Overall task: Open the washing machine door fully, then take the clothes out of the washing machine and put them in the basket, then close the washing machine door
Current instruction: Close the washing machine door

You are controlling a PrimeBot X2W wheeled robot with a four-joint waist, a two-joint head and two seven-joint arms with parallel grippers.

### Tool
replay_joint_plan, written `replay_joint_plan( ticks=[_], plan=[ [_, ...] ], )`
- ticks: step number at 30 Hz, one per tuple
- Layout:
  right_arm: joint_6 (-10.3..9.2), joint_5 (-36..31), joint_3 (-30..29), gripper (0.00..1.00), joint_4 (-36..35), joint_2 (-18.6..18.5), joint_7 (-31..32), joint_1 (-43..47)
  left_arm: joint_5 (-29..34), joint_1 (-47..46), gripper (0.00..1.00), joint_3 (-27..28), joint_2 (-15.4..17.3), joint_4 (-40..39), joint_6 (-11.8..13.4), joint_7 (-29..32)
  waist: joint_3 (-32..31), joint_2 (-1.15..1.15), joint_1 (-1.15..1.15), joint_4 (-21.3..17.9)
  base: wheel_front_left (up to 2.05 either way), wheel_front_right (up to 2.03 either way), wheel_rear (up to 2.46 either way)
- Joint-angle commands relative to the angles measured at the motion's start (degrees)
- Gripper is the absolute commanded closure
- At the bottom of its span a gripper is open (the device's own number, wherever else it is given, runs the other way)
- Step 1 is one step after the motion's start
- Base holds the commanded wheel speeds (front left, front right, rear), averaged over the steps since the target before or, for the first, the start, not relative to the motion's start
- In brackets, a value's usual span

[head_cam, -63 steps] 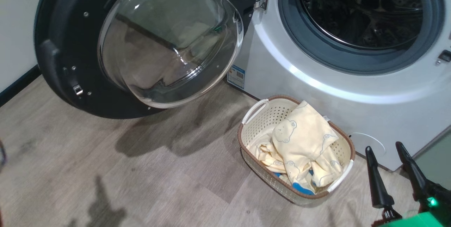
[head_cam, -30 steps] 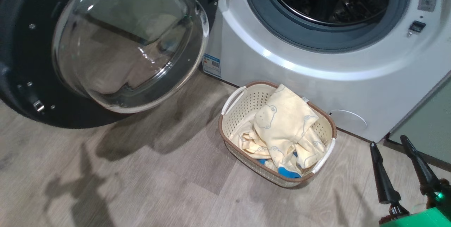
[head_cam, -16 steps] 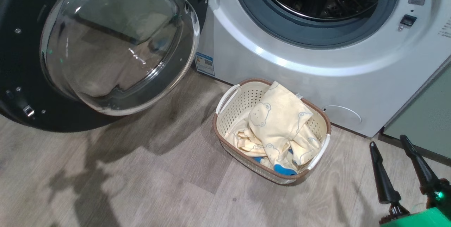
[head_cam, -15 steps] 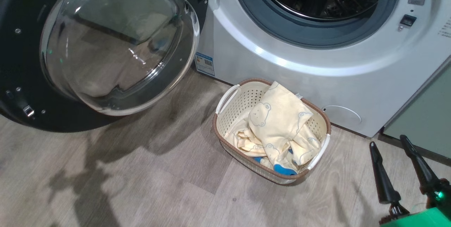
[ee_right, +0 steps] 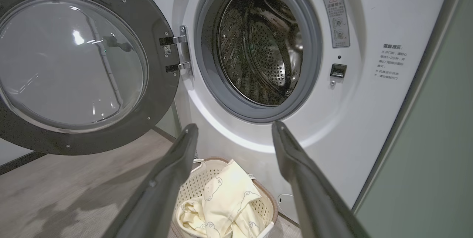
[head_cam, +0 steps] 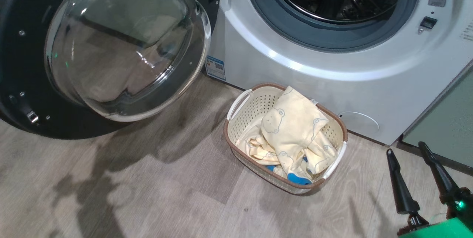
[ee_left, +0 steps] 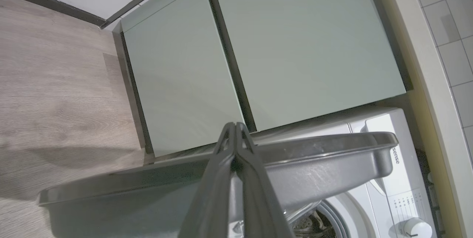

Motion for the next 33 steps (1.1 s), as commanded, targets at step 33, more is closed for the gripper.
replay_joint_plan(
  ticks=[33],
  plan=[
    [0.2, 0.37, 1.1, 0.0, -2.03, -1.36, -0.38, -3.11, -6.46, 4.62, 1.0, 2.01, 2.98, -9.61, -5.85, 15.58, 1.26, 0.0, 0.0, 0.43, 0.0, 0.0, 0.0]
  ],
)
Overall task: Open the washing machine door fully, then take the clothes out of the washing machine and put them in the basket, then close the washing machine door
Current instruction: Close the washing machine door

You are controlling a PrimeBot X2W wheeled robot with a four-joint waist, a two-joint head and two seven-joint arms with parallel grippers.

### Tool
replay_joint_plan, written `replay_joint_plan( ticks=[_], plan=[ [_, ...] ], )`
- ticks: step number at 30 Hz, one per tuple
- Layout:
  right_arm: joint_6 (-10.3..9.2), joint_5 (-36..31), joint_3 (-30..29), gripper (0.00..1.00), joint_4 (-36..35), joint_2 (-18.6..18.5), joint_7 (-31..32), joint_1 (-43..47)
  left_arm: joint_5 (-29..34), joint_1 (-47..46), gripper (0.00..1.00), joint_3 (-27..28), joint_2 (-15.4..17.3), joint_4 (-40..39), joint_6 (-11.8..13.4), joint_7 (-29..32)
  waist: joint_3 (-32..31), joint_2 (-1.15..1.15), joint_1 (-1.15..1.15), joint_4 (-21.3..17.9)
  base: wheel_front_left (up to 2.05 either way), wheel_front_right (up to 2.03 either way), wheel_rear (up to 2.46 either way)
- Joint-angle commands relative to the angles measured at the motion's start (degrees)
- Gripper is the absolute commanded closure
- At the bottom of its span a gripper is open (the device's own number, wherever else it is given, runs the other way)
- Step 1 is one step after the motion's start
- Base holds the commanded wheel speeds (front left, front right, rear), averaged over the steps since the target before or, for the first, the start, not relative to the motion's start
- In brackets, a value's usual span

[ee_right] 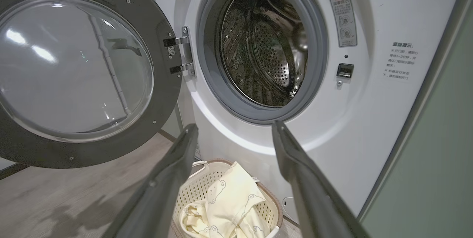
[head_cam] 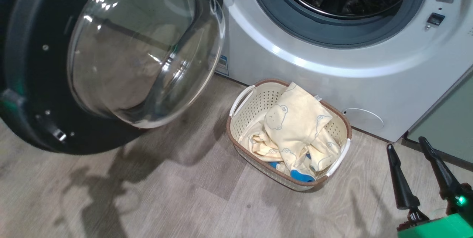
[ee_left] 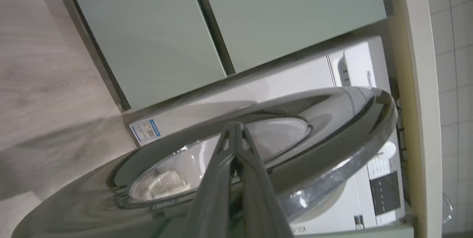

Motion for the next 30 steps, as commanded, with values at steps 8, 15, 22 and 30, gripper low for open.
replay_joint_plan(
  ticks=[8, 15, 22, 30],
  plan=[
    [0.2, -0.13, 0.73, 0.0, -1.87, -1.01, -0.38, -2.13, -3.52, 3.21, 1.0, 2.54, 0.19, -10.16, -0.84, 4.95, 0.05, 0.0, 0.0, -0.04, 0.0, 0.0, 0.0],
    [0.2, -0.22, 0.78, 0.0, -2.13, -0.86, -0.38, -2.44, -5.25, 7.14, 1.0, 1.8, -1.91, -18.08, -0.81, 8.35, 0.13, 0.0, 0.0, -0.83, 0.0, 0.0, 0.0],
    [0.2, -0.39, 0.68, 0.0, -2.36, -0.39, -0.38, -2.71, -6.48, 10.72, 1.0, 0.83, -4.16, -25.84, 0.38, 10.25, 0.15, 0.0, 0.0, -2.93, 0.0, 0.0, 0.0],
    [0.2, -0.36, 0.63, 0.0, -2.34, 0.45, -0.38, -3.28, -8.14, 13.25, 1.0, -0.48, -6.24, -32.99, 1.77, 12.31, 0.45, 0.0, 0.0, -6.74, 0.0, 0.0, 0.0]
  ],
)
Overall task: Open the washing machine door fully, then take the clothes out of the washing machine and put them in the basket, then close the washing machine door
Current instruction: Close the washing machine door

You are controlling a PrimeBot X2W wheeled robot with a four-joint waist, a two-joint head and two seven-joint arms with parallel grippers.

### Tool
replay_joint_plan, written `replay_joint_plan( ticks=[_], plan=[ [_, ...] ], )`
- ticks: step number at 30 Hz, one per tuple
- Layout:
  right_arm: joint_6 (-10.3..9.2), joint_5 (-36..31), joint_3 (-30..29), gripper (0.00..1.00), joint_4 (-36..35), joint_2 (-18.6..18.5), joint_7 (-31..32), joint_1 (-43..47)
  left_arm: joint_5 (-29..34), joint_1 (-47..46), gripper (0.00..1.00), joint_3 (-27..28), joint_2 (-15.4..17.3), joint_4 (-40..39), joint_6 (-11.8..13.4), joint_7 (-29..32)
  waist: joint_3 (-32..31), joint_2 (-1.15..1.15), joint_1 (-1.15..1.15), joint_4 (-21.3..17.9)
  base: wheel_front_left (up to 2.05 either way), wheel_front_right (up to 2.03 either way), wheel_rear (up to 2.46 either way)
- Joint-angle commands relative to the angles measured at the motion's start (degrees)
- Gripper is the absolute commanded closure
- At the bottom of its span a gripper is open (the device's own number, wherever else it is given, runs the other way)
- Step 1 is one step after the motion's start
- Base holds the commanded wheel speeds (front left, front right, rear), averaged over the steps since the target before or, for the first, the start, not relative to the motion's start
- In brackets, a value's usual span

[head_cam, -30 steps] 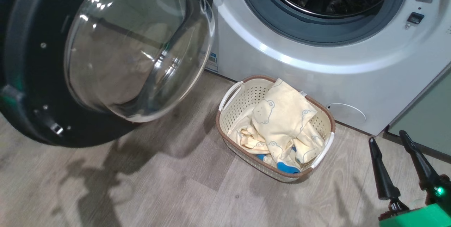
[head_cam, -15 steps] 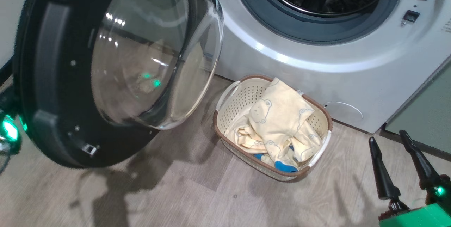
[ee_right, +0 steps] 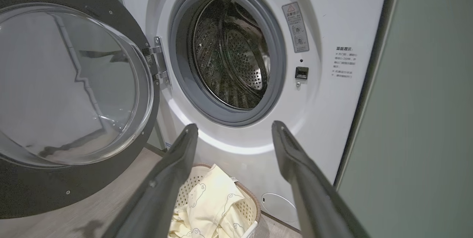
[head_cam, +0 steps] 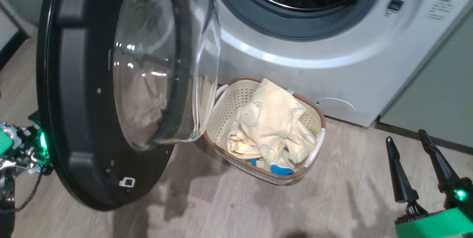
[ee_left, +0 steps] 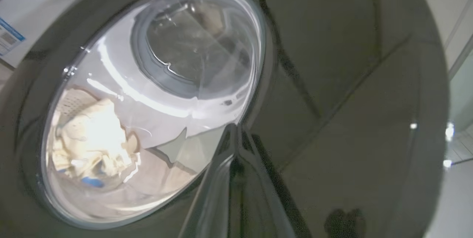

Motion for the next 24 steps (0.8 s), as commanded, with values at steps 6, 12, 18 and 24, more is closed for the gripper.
replay_joint_plan(
  ticks=[6, 12, 18, 24],
  plan=[
    [0.2, -0.42, 0.79, 0.0, -2.11, 0.34, -0.38, -2.3, -0.54, -0.79, 1.0, 1.34, 1.6, -5.09, 0.86, 1.36, 0.39, 0.0, 0.0, -4.07, 0.0, 0.0, 0.0],
    [0.2, -0.37, 0.82, 0.0, -2.09, 1.05, -0.38, -2.52, -0.64, -0.88, 1.0, 0.66, 1.01, -6.77, 1.39, 1.68, 0.42, 0.0, 0.0, -7.66, 0.0, 0.0, 0.0],
    [0.2, -0.33, 0.91, 0.0, -2.14, 1.59, -0.38, -2.72, -0.66, -1.81, 1.0, 0.18, 0.21, -7.78, 2.28, 1.23, 0.66, 0.0, 0.0, -11.11, 0.0, 0.0, 0.0],
    [0.2, -0.28, 1.04, 0.0, -2.28, 2.23, -0.38, -3.08, 0.07, -4.43, 1.0, -0.83, -0.66, -7.91, 2.98, 0.17, 1.43, 0.0, 0.0, -14.88, 0.0, 0.0, 0.0]
  ],
)
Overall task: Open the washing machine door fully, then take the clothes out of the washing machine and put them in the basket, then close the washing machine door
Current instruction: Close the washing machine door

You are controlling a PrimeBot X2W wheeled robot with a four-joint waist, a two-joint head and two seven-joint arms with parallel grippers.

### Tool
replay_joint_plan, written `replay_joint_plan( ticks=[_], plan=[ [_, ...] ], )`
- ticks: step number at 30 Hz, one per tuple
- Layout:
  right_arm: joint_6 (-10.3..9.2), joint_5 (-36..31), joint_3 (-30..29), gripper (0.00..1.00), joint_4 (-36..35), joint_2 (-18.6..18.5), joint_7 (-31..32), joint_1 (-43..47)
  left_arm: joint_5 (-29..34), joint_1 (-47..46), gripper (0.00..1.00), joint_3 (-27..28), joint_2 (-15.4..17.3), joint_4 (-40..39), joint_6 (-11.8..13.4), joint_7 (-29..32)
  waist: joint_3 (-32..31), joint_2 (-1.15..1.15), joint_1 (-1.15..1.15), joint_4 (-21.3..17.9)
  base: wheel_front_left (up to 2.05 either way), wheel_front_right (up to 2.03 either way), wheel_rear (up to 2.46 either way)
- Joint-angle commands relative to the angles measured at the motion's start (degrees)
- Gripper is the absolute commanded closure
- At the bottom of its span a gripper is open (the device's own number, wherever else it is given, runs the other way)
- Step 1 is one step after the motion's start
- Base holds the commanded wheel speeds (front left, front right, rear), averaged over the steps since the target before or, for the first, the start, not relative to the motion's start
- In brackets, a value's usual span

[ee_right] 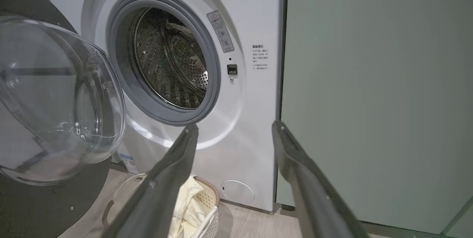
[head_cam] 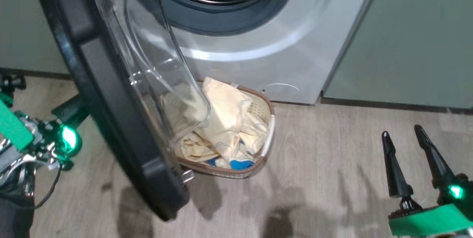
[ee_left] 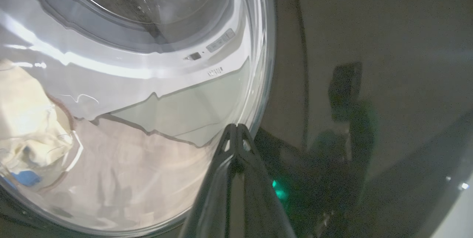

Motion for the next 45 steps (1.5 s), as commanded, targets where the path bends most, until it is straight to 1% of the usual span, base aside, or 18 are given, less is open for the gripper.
replay_joint_plan(
  ticks=[1, 11, 14, 24, 30, 37, 45],
  plan=[
    [0.2, -0.24, 1.06, 0.0, -2.1, -0.38, -0.38, -2.13, 0.79, -3.95, 1.0, 2.12, 1.74, -2.06, 0.14, -0.42, 0.49, 0.0, 0.0, -1.35, 0.0, 0.0, 0.0],
    [0.2, -0.02, 1.08, 0.0, -2.24, 0.77, -0.38, -3.31, 4.14, -9.91, 1.0, -0.13, 0.51, 1.32, 0.83, -3.58, 2.4, 0.0, 0.0, -6.4, 0.0, 0.0, 0.0],
    [0.2, 0.05, 1.07, 0.0, -2.22, 1.04, -0.38, -3.6, 4.89, -11.38, 1.0, -0.55, 0.22, 2.36, 0.86, -4.37, 2.74, 0.0, 0.0, -7.35, 0.0, 0.0, 0.0],
    [0.2, 0.4, 1.43, 0.0, -2.04, 2.13, -0.38, -5.31, 8.33, -18.87, 1.0, -1.78, -0.41, 8.72, 1.01, -8.25, 4.71, 0.0, 0.0, -12.23, 0.0, 0.0, 0.0],
    [0.2, 0.59, 1.38, 0.0, -1.99, 2.68, -0.38, -6.04, 10.17, -23.78, 1.0, -1.54, -0.11, 13.85, 0.69, -10.93, 5.8, 0.0, 0.0, -14.94, 0.0, 0.0, 0.0],
    [0.2, 0.51, 1.09, 0.0, -1.93, 3.05, -0.38, -6.29, 10.27, -26.61, 1.0, -0.91, -0.12, 17.92, -0.59, -12.07, 5.97, 0.0, 0.0, -15.93, 0.0, 0.0, 0.0],
    [0.2, 0.23, 0.45, 0.0, -2.06, 3.32, -0.38, -6.37, 9.52, -25.54, 1.0, 0.46, -0.18, 18.72, -2.28, -12.35, 5.99, 0.0, 0.0, -14.69, 0.0, 0.0, 0.0]
  ],
)
